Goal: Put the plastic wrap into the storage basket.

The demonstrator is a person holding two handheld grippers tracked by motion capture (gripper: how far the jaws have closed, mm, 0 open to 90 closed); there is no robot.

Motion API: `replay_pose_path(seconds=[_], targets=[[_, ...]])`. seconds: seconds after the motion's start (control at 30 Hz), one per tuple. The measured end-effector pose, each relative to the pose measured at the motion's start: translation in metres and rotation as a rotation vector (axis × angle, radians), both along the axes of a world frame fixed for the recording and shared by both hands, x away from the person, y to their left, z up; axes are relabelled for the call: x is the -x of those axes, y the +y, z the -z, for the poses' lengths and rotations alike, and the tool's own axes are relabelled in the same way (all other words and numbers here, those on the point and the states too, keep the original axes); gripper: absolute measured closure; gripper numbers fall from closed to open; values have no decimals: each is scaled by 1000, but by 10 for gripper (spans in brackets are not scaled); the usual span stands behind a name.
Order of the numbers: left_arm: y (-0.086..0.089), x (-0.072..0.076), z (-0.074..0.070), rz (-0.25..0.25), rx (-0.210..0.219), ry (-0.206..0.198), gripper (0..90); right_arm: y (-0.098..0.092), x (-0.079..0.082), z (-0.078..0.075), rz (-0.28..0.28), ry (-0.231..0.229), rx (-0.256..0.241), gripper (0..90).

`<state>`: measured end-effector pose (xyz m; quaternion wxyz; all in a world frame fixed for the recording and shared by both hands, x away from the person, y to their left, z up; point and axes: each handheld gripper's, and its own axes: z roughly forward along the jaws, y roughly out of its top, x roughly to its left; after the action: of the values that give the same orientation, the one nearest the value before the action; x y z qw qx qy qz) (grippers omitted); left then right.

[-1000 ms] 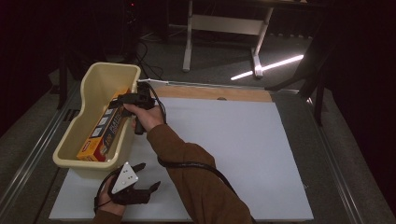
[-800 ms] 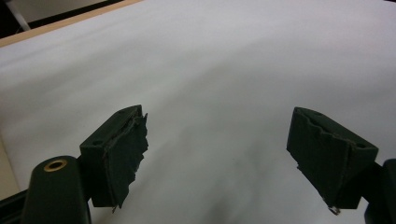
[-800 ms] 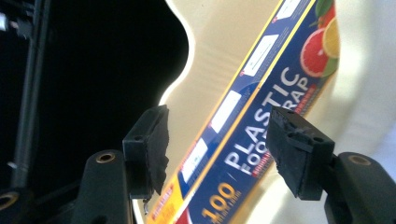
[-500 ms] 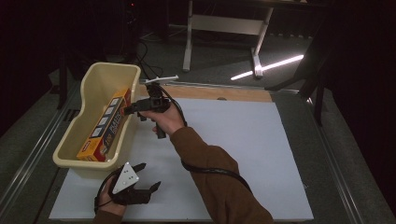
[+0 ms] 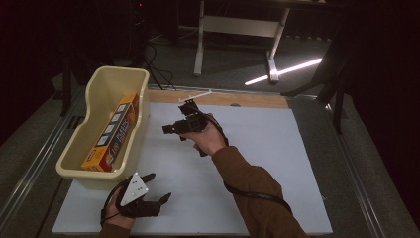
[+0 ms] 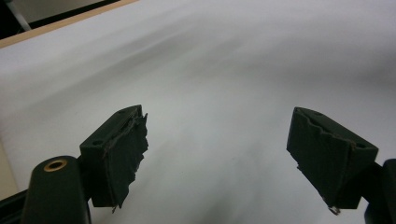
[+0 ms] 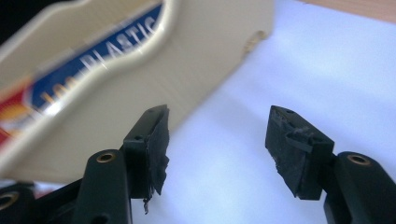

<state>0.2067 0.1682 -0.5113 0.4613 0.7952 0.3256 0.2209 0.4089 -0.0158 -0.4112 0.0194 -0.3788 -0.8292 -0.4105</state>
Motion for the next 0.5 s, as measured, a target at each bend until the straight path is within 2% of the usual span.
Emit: replay_pose_path(seconds=[0.1, 0.23, 0.43, 0.5], targets=[[0, 0, 0, 0, -1, 0, 199, -9, 4, 5, 9, -31, 26, 392], [1, 0, 0, -2, -4, 1, 199, -36, 12, 18, 10, -87, 60, 400], [1, -1, 0, -5, 4, 3, 198, -80, 21, 36, 55, -84, 54, 413], [0, -1, 0, -5, 4, 4, 198, -95, 25, 41, 67, -98, 54, 416]])
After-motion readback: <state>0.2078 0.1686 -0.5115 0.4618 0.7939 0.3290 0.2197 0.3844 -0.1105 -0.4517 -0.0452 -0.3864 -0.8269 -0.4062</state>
